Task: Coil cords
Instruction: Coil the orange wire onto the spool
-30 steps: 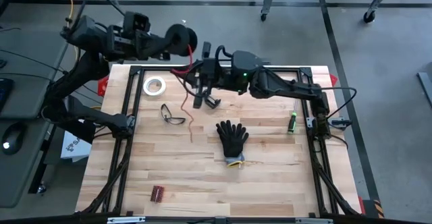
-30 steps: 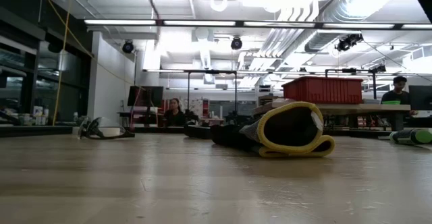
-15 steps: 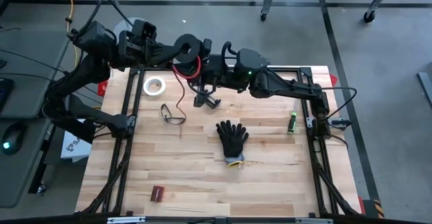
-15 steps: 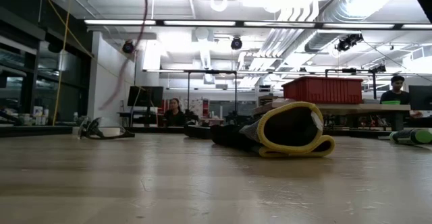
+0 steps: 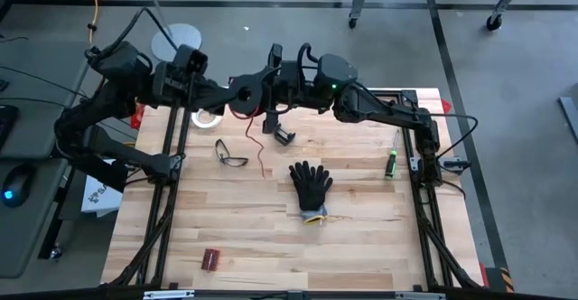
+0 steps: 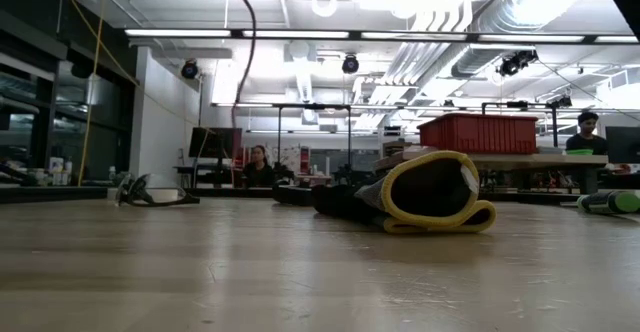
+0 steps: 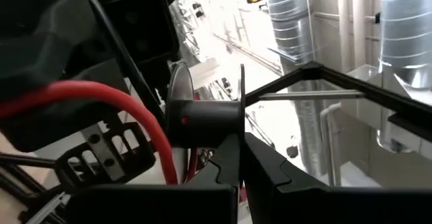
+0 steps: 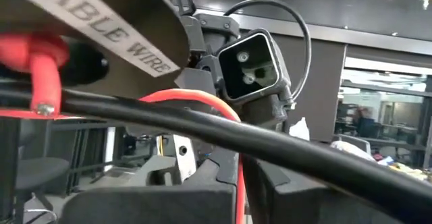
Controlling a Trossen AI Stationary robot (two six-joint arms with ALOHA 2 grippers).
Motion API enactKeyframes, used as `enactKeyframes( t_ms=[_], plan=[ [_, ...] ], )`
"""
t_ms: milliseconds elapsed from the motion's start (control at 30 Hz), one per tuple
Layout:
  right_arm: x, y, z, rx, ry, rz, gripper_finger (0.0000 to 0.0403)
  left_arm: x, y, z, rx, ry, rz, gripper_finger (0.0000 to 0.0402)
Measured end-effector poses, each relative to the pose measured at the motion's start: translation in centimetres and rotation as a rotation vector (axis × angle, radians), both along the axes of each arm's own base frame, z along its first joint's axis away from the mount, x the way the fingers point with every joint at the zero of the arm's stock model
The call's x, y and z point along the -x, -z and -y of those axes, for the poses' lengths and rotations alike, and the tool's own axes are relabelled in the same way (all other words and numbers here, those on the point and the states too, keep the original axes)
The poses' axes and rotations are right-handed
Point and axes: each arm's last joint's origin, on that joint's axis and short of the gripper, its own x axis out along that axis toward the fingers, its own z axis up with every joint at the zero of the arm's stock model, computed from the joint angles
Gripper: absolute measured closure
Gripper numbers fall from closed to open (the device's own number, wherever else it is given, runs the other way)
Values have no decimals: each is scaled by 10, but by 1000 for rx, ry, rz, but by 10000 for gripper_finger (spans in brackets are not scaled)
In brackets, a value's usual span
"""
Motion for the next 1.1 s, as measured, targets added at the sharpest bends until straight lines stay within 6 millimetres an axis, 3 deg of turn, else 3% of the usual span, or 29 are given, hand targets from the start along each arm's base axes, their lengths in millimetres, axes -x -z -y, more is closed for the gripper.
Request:
enactKeyframes(
  t_ms=[367,600,867,1100],
  plan=[
    [7,-3,2,38,-25,-47,403,23,11,1,-46,-20,-152,401],
    [9,-2,13,21,-42,-69,403,36,23,1,-74,-44,-296,401],
    [9,3,24,14,-19,-119,403,59,28,-4,-191,-164,-351,401],
    [10,5,34,-11,-2,-137,403,78,30,-9,-392,-337,-377,401]
  ],
)
